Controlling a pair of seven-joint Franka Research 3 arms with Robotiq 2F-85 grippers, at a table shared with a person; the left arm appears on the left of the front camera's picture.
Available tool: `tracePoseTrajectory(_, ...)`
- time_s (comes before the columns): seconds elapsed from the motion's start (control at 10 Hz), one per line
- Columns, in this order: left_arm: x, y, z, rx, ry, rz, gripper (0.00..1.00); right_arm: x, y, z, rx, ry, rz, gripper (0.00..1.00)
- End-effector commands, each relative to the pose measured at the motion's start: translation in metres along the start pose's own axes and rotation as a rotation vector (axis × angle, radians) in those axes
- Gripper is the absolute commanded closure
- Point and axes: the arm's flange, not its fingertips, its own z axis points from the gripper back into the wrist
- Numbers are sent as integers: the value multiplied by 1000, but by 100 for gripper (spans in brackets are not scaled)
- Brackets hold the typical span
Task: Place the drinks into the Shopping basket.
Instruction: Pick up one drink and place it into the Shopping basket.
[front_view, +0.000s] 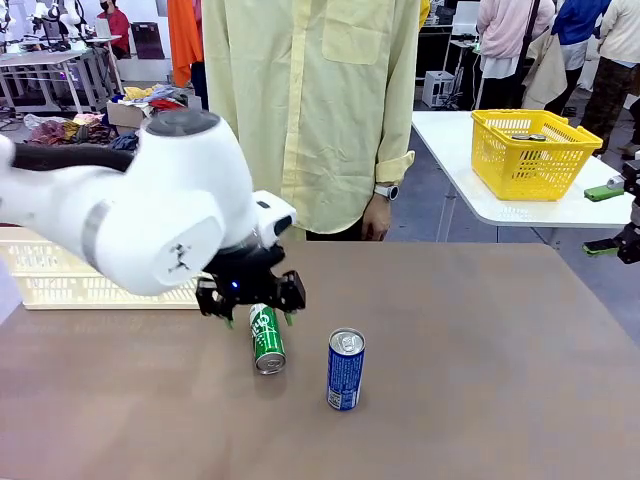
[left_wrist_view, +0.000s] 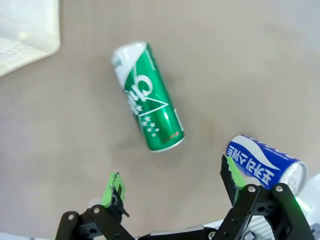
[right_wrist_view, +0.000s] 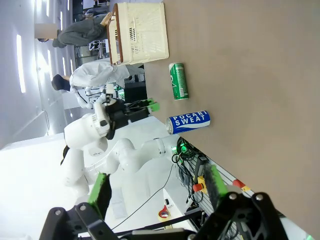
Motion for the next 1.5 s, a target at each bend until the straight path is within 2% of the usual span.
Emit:
tracePoseTrajectory(0.0, 13, -22, -42, 42, 37, 46, 0, -1, 1, 2, -9, 13, 6, 0)
tracePoseTrajectory(0.4, 19, -6, -95, 54, 75, 181, 0, -1, 1, 2, -9, 13, 6, 0)
tracePoseTrajectory(0.8, 29, 5, -120, 66, 28, 247, 0, -1, 1, 2, -9, 13, 6, 0)
tracePoseTrajectory(1.4, 40, 13, -127, 86, -42, 215, 0, -1, 1, 2, -9, 13, 6, 0)
